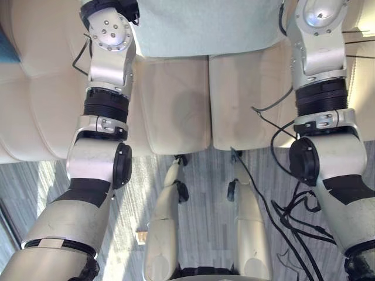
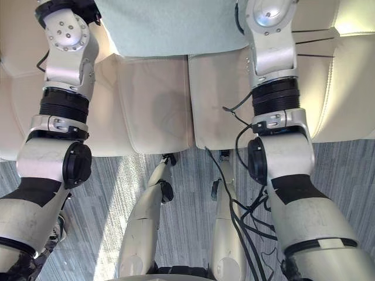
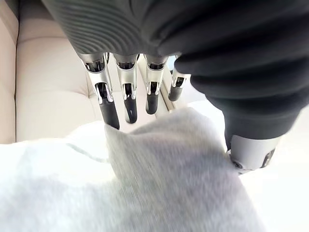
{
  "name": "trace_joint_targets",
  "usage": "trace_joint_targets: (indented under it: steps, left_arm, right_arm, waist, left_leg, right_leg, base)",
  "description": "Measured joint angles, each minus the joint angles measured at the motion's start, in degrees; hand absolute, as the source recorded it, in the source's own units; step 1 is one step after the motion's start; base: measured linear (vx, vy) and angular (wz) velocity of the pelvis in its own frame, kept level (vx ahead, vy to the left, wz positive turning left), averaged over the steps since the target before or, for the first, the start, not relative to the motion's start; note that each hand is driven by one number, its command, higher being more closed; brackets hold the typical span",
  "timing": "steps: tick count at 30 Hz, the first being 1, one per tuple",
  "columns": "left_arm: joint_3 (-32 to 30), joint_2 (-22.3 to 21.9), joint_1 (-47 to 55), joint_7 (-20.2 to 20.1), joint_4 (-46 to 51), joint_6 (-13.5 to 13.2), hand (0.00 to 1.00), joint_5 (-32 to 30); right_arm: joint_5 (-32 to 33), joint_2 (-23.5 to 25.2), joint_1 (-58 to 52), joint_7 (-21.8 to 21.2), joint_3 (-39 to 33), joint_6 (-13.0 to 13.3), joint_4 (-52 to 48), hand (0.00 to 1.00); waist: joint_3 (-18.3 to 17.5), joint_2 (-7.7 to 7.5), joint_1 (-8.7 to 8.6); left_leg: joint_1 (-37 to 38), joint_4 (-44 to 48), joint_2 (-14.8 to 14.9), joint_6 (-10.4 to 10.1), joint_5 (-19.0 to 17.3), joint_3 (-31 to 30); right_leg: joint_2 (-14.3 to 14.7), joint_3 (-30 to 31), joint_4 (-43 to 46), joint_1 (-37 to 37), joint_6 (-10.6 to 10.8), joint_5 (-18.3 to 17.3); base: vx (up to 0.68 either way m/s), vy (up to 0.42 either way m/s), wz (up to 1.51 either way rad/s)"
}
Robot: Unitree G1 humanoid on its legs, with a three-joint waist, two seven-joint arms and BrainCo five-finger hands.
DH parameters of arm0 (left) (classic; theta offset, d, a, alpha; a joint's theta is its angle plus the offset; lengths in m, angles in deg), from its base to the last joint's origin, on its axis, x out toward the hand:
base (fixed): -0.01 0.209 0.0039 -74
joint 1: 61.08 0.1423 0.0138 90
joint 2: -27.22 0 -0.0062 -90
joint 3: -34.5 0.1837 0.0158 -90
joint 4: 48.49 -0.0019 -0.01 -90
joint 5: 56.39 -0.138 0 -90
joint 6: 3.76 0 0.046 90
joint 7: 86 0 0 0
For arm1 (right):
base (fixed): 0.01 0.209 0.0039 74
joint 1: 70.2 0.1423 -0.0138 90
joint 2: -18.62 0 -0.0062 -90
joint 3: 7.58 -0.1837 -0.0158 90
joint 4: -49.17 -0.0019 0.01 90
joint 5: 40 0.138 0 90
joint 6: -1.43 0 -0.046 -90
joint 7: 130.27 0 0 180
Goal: Pick up cushions and gather them together orderly.
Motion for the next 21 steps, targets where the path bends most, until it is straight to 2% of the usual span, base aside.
trace_joint_targets:
  steps: [5,7,8,12,13,15,16,17,19,21]
  left_arm:
    - [-4.4,5.8,7.5,-1.4,5.3,-0.2,0.00,4.5]
    - [-6.0,8.0,14.5,-3.9,9.7,-0.4,0.00,8.2]
    - [-6.3,8.1,16.7,-4.3,11.1,-0.5,0.00,8.7]
    - [-5.9,7.9,34.9,-11.1,18.4,-2.6,0.00,11.0]
    - [-4.9,6.0,41.6,-13.4,20.0,-3.0,0.00,11.5]
    - [-1.7,2.3,51.7,-17.4,20.8,-3.2,0.00,11.4]
    - [0.0,0.6,55.6,-19.1,20.8,-3.2,0.00,11.4]
    - [3.0,-2.9,60.9,-21.8,20.3,-3.0,0.00,11.1]
    - [5.9,-7.3,66.2,-24.8,18.3,-2.8,0.00,7.6]
    - [7.4,-11.1,71.8,-27.6,12.4,-2.3,0.00,4.1]
  right_arm:
    - [5.2,-7.7,-5.3,-2.6,-0.3,0.3,-9.1,0.00]
    - [8.3,-9.8,-12.3,-4.8,-0.5,0.8,-14.9,0.00]
    - [8.8,-10.1,-14.8,-5.5,-0.7,0.8,-16.4,0.00]
    - [13.6,-10.2,-33.9,-10.9,-0.9,1.3,-24.0,0.00]
    - [14.7,-9.6,-41.4,-12.9,-0.1,2.1,-24.7,0.00]
    - [15.2,-7.1,-52.3,-16.7,1.8,2.2,-24.6,0.00]
    - [15.2,-5.5,-56.6,-18.4,2.5,2.2,-24.5,0.00]
    - [15.0,-2.4,-63.2,-21.1,3.3,2.3,-23.5,0.00]
    - [13.9,1.5,-69.8,-24.1,4.3,2.2,-20.9,0.00]
    - [10.6,6.3,-77.2,-26.8,4.8,2.2,-15.6,0.00]
  waist:
    - [0.0,-0.04,0.40]
    - [0.0,-0.09,0.51]
    - [-0.1,-0.15,0.55]
    - [-0.3,-0.53,0.52]
    - [-0.6,-0.55,0.52]
    - [-4.0,-0.98,0.52]
    - [-4.7,-1.04,0.37]
    - [-4.8,-1.10,0.40]
    - [-5.1,-1.27,0.40]
    - [-7.8,-1.98,0.39]
  left_leg:
    - [0.5,1.1,1.2,-0.3,-0.3,0.0]
    - [2.8,0.7,1.7,-0.4,-0.3,0.3]
    - [3.6,0.7,1.8,-0.3,-0.3,0.4]
    - [8.5,1.1,2.7,-1.1,-1.6,0.8]
    - [10.2,1.4,2.9,-1.6,-2.6,0.8]
    - [10.6,2.3,3.3,-1.8,-4.2,1.1]
    - [11.3,2.9,3.4,-1.7,-4.5,1.1]
    - [13.4,3.8,3.6,-2.1,-5.5,1.0]
    - [16.5,4.7,3.9,-2.3,-6.8,1.0]
    - [19.8,4.9,4.0,-2.9,-8.1,1.2]
  right_leg:
    - [0.9,-0.1,2.3,0.2,-0.6,-1.2]
    - [1.3,-0.2,2.6,2.2,-0.5,-2.0]
    - [1.4,-0.1,2.6,2.9,-0.6,-2.2]
    - [2.0,-0.1,2.7,7.7,-0.9,-3.7]
    - [2.2,-0.2,2.8,9.5,-0.9,-4.5]
    - [2.5,-0.2,2.8,10.1,-0.8,-5.9]
    - [2.6,-0.2,2.8,11.0,-1.0,-6.1]
    - [2.8,-0.4,3.2,13.4,-1.0,-6.6]
    - [2.8,-0.4,4.3,16.4,-1.1,-8.1]
    - [2.8,-0.5,5.2,19.1,-1.1,-9.9]
  base:
    - [-0.07,-0.007,0.01]
    - [-0.06,-0.040,-0.03]
    - [-0.04,-0.063,-0.06]
    - [0.01,-0.071,-0.07]
    - [0.05,-0.086,-0.08]
    - [0.07,-0.082,-0.08]
    - [0.11,-0.066,-0.05]
    - [0.12,-0.060,-0.02]
    - [0.12,-0.065,-0.02]
    - [0.11,-0.050,-0.05]
